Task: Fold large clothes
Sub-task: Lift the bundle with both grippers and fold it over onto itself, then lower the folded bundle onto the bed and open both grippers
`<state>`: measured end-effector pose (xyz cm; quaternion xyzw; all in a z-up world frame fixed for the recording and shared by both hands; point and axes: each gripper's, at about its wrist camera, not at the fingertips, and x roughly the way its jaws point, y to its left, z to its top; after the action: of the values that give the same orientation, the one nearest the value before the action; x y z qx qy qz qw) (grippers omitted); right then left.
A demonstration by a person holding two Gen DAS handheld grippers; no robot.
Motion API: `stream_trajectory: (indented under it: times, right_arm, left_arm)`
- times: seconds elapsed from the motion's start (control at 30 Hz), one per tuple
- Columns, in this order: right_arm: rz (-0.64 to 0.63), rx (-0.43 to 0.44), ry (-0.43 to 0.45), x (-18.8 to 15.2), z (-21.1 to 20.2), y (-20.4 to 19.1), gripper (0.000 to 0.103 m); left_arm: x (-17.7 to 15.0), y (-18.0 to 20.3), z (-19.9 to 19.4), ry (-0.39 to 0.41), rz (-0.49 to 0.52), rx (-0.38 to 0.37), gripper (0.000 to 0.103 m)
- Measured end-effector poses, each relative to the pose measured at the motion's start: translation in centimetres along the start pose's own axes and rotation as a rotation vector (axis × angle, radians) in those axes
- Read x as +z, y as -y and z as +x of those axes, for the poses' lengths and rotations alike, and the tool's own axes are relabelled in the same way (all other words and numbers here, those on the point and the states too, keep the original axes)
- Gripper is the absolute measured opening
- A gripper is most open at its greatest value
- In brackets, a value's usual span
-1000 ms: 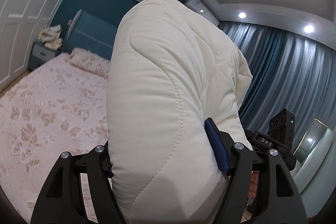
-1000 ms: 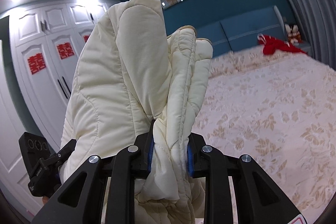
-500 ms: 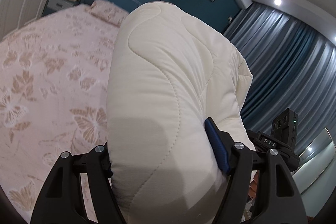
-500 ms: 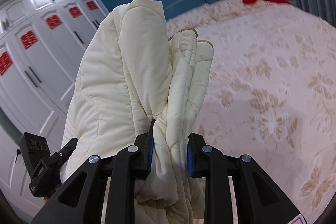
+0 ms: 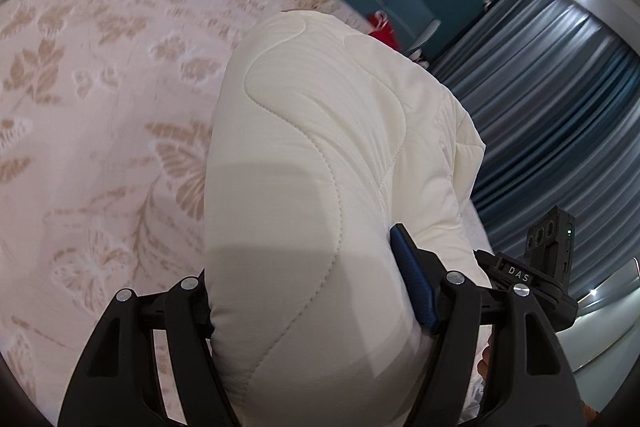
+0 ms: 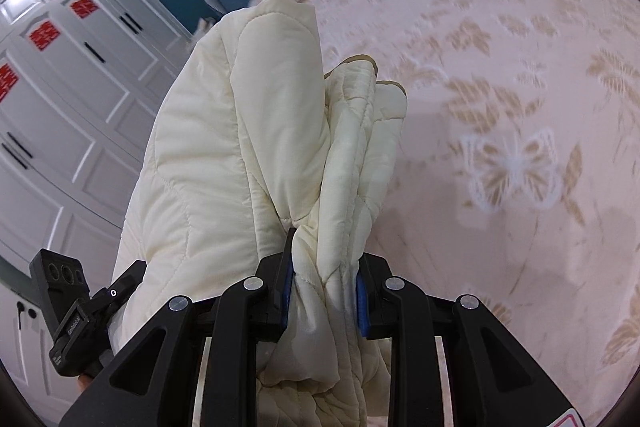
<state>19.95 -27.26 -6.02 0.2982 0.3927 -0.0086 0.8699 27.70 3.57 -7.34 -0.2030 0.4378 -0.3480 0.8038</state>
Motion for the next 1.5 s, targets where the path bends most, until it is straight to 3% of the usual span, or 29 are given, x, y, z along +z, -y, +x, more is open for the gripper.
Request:
stream_trajectory:
  times: [0.13, 0.37, 0.5, 0.63, 0.73, 0.83, 0.93, 0.97, 1.07, 1.2, 1.27, 1.3, 1.33, 1.37, 1.5]
  right_arm:
    - [0.017, -0.021, -0.046, -1.1, 2.1, 1.4, 0.023]
    - [0.039, -0.004, -0.069, -1.9, 4.0, 2.9, 0.025]
    - [0.053, 0.002, -0.083, -1.8, 4.7, 3.6, 0.034]
    - [0.068, -0.01, -0.103, -1.0, 3.1, 3.4, 0.041]
    - [0.067, -0.008, -0.048, -1.0, -0.8, 2.5, 0.041]
    - [-0.017, 0.0, 0.011, -2.1, -5.4, 0.9, 0.046]
    - [-0.075, 0.023, -0.002, -4.1, -8.1, -0.4, 0.049]
    - [-0.077, 0.024, -0.007, -4.5, -8.3, -0.6, 0.049]
    - [-0.064, 0.001, -0.035, -6.2, -7.6, -0.6, 0.049]
    - [0.021, 0.001, -0.063, -7.5, -5.7, -0.2, 0.049]
    - [0.022, -0.013, -0.067, -7.6, -4.7, -0.6, 0.05]
    - [0.01, -0.037, -0.077, -7.6, -4.0, -0.9, 0.047]
    - [-0.009, -0.06, -0.082, -7.5, -3.5, -1.2, 0.03]
    - [-0.035, -0.077, -0.08, -7.2, -3.2, -1.5, 0.021]
    - [-0.053, -0.131, -0.048, -6.3, -3.7, -1.3, 0.013]
  left_arm:
    - [-1.4, -1.7, 2.0, -0.048, -0.024, 0.04, 0.067]
    - [-3.0, -3.2, 2.3, -0.024, -0.051, 0.047, 0.072]
    - [-3.3, -3.2, 2.0, -0.005, -0.07, 0.089, 0.08]
    - [-2.9, -2.3, 0.3, -0.005, -0.076, 0.155, 0.081]
    - [-3.2, -0.1, -3.6, 0.027, 0.017, 0.246, 0.088]
    - [-4.3, 1.5, -7.3, 0.045, 0.11, 0.284, 0.095]
    - [-6.5, 2.4, -9.4, -0.019, 0.216, 0.362, 0.096]
    - [-7.7, 2.4, -9.4, -0.062, 0.254, 0.423, 0.096]
    - [-9.7, 2.0, -8.7, -0.12, 0.294, 0.515, 0.095]
    - [-9.9, 1.7, -7.5, -0.122, 0.252, 0.522, 0.095]
    - [-9.6, 2.2, -6.2, -0.119, 0.279, 0.549, 0.095]
    - [-9.5, 2.4, -5.4, -0.123, 0.303, 0.572, 0.094]
    - [-9.4, 2.6, -4.8, -0.126, 0.319, 0.596, 0.091]
    - [-9.2, 2.6, -4.0, -0.136, 0.337, 0.635, 0.089]
    - [-8.6, 2.3, -2.3, -0.17, 0.362, 0.721, 0.084]
